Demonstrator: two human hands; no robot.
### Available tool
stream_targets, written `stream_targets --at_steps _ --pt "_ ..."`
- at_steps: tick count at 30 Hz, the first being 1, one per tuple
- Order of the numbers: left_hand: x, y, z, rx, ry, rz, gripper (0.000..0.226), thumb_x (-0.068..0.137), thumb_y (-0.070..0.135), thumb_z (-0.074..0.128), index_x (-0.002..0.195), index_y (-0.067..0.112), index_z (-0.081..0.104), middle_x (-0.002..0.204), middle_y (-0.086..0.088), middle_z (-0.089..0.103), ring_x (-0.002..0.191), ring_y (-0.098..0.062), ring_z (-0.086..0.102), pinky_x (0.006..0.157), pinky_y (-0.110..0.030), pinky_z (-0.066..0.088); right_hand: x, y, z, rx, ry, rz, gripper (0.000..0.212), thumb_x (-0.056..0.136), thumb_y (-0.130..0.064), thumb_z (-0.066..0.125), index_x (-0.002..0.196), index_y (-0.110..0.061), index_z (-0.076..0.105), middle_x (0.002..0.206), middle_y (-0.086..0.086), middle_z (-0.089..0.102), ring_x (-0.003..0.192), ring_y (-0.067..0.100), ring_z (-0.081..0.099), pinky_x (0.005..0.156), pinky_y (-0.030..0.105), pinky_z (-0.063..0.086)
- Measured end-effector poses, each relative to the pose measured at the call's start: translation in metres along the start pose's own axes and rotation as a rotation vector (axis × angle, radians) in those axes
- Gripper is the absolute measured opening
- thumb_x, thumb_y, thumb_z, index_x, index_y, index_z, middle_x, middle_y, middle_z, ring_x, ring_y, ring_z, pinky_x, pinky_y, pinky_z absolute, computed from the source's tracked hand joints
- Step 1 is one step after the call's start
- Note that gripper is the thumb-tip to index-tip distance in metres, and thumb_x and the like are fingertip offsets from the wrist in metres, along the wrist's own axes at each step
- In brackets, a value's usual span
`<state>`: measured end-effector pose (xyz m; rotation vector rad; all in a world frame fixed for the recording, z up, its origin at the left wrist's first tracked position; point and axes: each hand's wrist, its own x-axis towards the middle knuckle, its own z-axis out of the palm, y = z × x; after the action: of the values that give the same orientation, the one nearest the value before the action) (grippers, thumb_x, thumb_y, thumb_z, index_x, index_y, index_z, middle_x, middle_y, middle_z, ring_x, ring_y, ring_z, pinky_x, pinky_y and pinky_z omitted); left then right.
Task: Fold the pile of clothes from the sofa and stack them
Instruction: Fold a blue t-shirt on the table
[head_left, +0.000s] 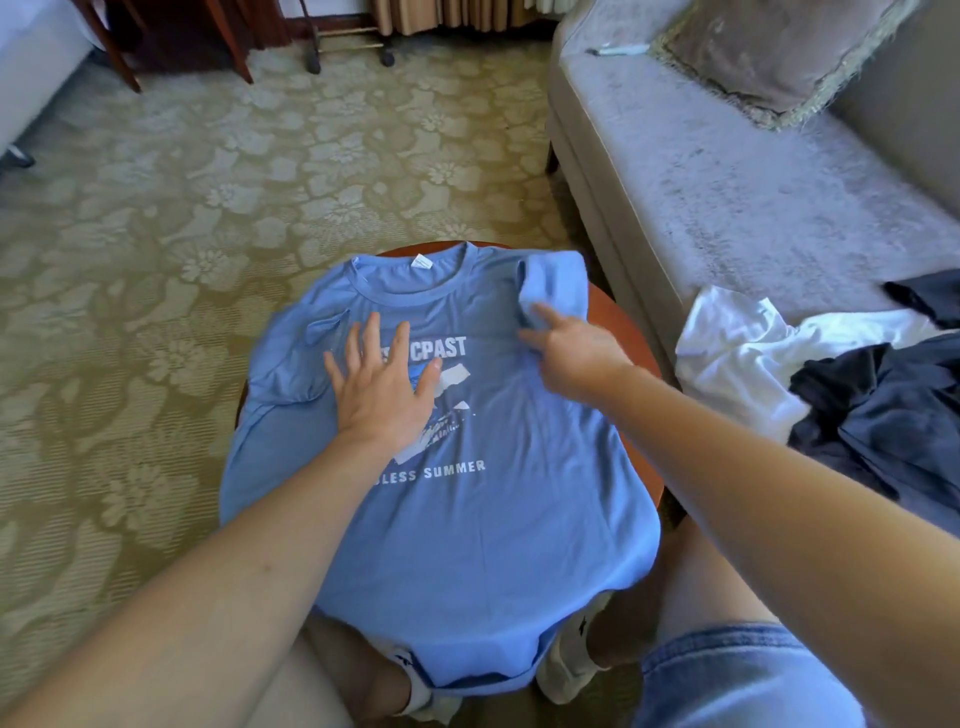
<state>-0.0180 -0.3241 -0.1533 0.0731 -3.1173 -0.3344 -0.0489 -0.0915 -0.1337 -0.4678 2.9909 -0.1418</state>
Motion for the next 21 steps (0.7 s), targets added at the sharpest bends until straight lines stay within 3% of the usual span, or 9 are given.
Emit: stream_targets --at_steps 2,4,6,7,9,17,21 --pt "-0.006 -0.019 -0.005 0.021 -0.008 -0.055 0.068 0.097 0.06 0.027 0.154 0.025 0.015 0.162 -0.005 -0.003 0.149 -0.026 -0.007 0.116 -0.057 -0.004 -0.009 -0.019 0.013 0.124 0.067 -0.083 0.025 0.089 -0.014 0.048 0.109 -0.015 0.061 0.129 0.008 0.052 0.112 0.034 0.055 0.07 0.034 0.038" --pt "-0.013 -0.041 -0.004 0.062 -0.044 -0.119 0.072 0.096 0.062 0.027 0.155 0.026 0.01 0.162 -0.005 -0.006 0.149 -0.028 -0.008 0.117 -0.057 -0.003 -0.015 -0.028 0.023 0.164 0.162 0.02 0.03 0.093 -0.02 0.048 0.12 -0.013 0.058 0.131 0.011 0.052 0.12 0.036 0.049 0.081 0.036 0.039" --pt "-0.021 -0.061 0.002 0.103 -0.095 -0.19 0.076 0.094 0.065 0.026 0.155 0.026 0.006 0.162 -0.005 -0.008 0.148 -0.029 -0.009 0.117 -0.058 -0.002 -0.02 -0.028 0.033 0.107 0.064 0.213 0.055 0.098 -0.038 0.043 0.148 -0.016 0.033 0.155 0.013 0.025 0.141 0.035 0.023 0.109 0.046 0.027" --pt "-0.024 -0.069 0.006 0.11 -0.116 -0.224 0.078 0.093 0.067 0.025 0.156 0.026 0.004 0.162 -0.006 -0.009 0.148 -0.029 -0.009 0.117 -0.059 -0.002 -0.023 -0.027 0.04 0.092 -0.01 0.289 0.064 0.099 -0.049 0.037 0.153 -0.02 0.019 0.16 0.011 0.01 0.147 0.033 0.009 0.115 0.049 0.015" --pt "-0.027 -0.074 0.013 0.092 -0.141 -0.266 0.08 0.091 0.07 0.02 0.156 0.026 0.003 0.162 -0.007 -0.01 0.148 -0.029 -0.011 0.116 -0.06 -0.003 -0.028 -0.023 0.054 0.081 -0.066 0.354 0.072 0.096 -0.063 0.023 0.155 -0.024 0.008 0.162 0.008 -0.001 0.149 0.029 -0.005 0.118 0.052 0.004" --pt "0.016 -0.054 0.024 0.055 -0.114 -0.216 0.078 0.091 0.071 0.019 0.155 0.029 0.005 0.163 -0.006 -0.009 0.148 -0.028 -0.013 0.115 -0.061 -0.007 -0.003 0.016 0.058 0.032 0.003 0.418 0.073 0.093 -0.069 0.014 0.154 -0.029 0.01 0.163 0.002 0.001 0.15 0.022 -0.005 0.118 0.054 0.001" --pt "0.034 -0.051 0.023 -0.024 -0.06 -0.086 0.08 0.088 0.07 0.038 0.153 0.028 0.018 0.163 -0.004 0.001 0.149 -0.023 -0.008 0.115 -0.058 -0.006 0.015 0.034 0.052 0.059 -0.046 0.452 0.075 0.092 -0.07 0.018 0.154 -0.03 0.007 0.163 0.0 -0.003 0.149 0.021 -0.008 0.118 0.056 -0.001"
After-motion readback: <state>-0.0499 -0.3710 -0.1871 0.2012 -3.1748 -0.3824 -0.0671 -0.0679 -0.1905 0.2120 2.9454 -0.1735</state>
